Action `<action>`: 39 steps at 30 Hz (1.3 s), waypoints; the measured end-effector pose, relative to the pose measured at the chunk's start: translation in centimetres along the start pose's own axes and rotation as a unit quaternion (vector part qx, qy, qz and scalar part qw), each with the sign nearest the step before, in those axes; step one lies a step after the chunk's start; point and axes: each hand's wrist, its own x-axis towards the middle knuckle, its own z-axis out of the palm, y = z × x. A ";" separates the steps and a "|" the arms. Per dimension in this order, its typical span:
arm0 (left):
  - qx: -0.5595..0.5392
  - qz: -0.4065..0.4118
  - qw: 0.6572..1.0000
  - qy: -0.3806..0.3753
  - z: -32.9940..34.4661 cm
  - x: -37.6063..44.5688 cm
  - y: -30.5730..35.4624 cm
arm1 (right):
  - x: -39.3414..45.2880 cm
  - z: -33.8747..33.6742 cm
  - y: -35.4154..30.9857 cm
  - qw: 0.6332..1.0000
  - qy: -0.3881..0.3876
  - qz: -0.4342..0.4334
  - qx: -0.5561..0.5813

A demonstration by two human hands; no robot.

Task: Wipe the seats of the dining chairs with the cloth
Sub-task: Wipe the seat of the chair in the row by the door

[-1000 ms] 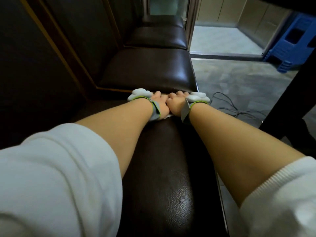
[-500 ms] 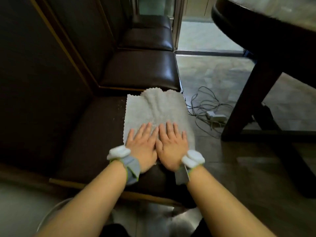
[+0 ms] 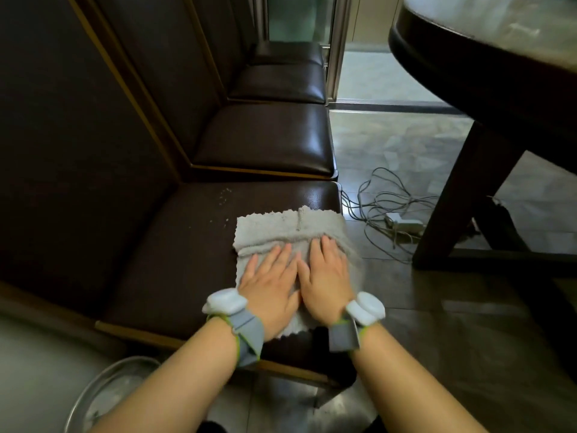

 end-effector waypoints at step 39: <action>0.053 0.062 0.991 0.106 3.8 -7.2 -2.0 | -7.7 3.0 -1.2 0.980 0.043 -0.112 -0.160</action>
